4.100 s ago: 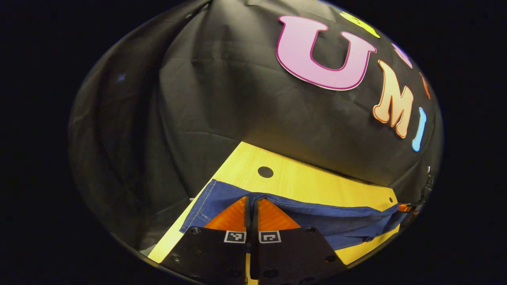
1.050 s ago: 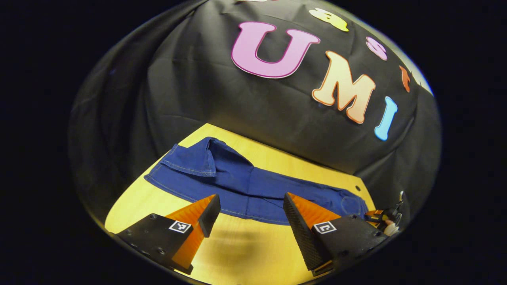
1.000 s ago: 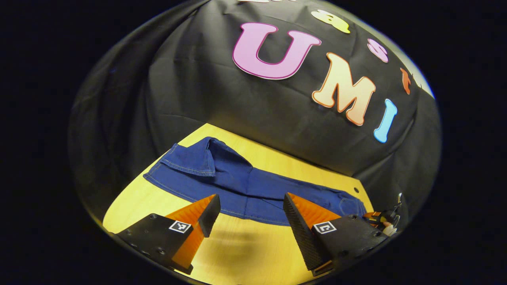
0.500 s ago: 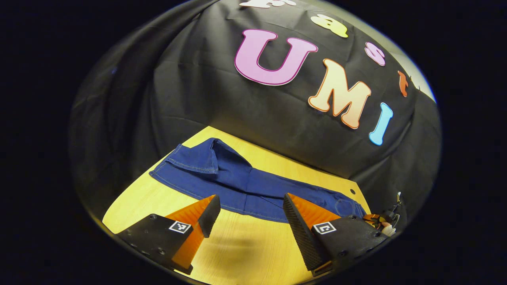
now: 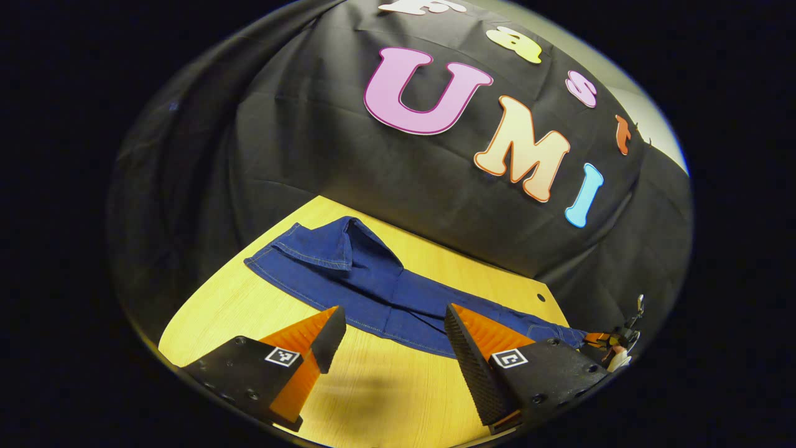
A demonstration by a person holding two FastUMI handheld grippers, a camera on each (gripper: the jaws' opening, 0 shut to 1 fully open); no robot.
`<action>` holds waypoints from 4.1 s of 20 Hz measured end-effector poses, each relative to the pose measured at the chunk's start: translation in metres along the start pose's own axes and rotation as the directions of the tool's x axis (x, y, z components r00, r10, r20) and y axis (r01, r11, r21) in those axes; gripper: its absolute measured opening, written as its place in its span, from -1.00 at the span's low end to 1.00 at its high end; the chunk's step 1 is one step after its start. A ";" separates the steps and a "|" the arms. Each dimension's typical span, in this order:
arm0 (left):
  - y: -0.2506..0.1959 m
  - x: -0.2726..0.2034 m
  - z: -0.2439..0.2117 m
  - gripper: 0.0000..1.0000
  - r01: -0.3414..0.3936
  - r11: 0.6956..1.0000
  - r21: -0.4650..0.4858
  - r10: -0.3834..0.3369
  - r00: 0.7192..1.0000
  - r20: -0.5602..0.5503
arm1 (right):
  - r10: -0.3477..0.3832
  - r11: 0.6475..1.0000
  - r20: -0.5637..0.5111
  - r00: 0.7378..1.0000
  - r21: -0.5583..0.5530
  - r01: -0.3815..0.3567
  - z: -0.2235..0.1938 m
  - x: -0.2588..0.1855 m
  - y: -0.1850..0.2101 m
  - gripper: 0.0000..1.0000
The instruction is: Grasp the waist and the cuffs of the jeans and fold them to make the two legs overlap; first hold the waist and fold one-third of the jeans toward the cuffs, then hold the cuffs and fold the remaining one-third in the same direction to finish folding.
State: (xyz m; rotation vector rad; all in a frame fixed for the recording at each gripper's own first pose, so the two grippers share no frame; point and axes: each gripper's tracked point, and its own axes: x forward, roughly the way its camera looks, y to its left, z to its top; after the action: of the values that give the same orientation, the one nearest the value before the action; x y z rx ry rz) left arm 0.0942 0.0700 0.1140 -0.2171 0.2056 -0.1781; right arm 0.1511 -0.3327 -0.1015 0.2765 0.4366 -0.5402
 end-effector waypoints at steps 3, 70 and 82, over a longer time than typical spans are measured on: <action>0.005 -0.004 -0.004 0.92 0.013 1.000 0.028 -0.012 1.000 -0.014 | 0.008 0.999 0.041 0.999 -0.053 -0.006 0.016 -0.015 0.019 -0.95; 0.300 0.182 -0.003 -0.18 -0.272 0.941 0.201 0.320 0.909 -0.269 | 0.354 0.787 -0.240 0.904 -0.446 -0.426 -0.156 -0.069 0.306 0.99; 0.247 0.181 0.029 -1.00 -0.110 0.992 -0.055 0.101 0.983 -0.153 | 0.327 0.811 -0.190 0.926 -0.446 -0.378 -0.131 -0.067 0.279 1.00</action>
State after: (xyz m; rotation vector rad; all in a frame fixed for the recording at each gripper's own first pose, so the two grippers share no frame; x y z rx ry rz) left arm 0.3131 0.2777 0.0519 -0.2550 0.3719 -0.0824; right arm 0.2101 -0.0260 -0.1459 -0.0940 0.5898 -0.0381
